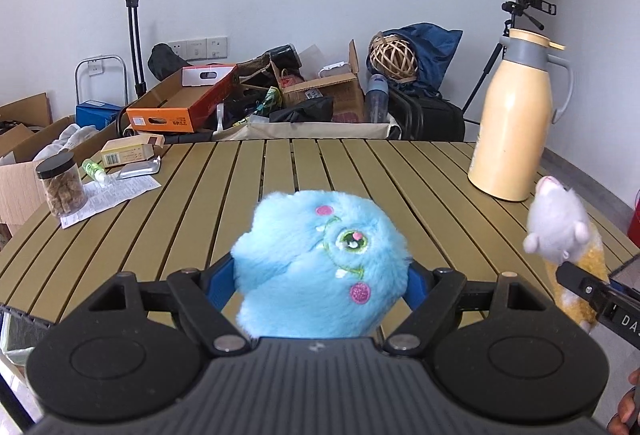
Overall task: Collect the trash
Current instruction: 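Carry the blue plush and white-and-yellow plush with both tools over the bin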
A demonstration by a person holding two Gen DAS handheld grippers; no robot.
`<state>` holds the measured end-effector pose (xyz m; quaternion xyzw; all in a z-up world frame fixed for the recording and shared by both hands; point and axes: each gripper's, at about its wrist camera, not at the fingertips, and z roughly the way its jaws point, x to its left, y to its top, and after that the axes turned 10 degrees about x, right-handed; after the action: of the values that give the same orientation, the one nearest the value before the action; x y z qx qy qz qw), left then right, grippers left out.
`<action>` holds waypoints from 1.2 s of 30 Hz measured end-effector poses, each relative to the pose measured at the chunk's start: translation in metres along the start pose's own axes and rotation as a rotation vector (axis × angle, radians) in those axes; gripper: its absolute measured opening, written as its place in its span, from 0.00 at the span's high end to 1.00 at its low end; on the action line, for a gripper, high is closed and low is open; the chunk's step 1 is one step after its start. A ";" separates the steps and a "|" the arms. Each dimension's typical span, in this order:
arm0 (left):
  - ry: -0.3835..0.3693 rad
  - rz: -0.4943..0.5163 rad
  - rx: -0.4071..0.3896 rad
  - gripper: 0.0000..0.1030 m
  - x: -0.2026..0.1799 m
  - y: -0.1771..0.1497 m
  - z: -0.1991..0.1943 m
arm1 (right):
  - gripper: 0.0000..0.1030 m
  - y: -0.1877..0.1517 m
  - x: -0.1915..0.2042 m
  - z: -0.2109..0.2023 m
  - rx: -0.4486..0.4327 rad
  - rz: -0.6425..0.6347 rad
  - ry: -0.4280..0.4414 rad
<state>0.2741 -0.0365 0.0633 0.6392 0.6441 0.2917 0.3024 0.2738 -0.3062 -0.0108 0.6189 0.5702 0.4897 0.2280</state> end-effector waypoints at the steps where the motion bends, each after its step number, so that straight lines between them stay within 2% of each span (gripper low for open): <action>1: -0.002 0.002 -0.001 0.22 0.001 -0.003 -0.002 | 0.53 -0.003 0.002 -0.003 0.004 -0.008 0.001; 15: -0.049 0.021 0.009 0.22 0.008 -0.066 -0.033 | 0.53 -0.042 0.027 -0.033 0.100 -0.074 0.051; 21: -0.067 0.015 0.053 0.22 0.020 -0.091 -0.032 | 0.53 -0.066 0.035 -0.037 0.161 -0.109 0.046; 28: -0.071 0.008 0.136 0.22 0.034 -0.123 -0.018 | 0.53 -0.101 0.042 -0.033 0.280 -0.127 0.049; 36: -0.068 0.004 0.283 0.22 0.045 -0.162 0.012 | 0.53 -0.133 0.051 -0.022 0.398 -0.149 0.039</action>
<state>0.1786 0.0062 -0.0688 0.6862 0.6669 0.1770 0.2304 0.1834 -0.2321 -0.0959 0.5981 0.7042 0.3613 0.1260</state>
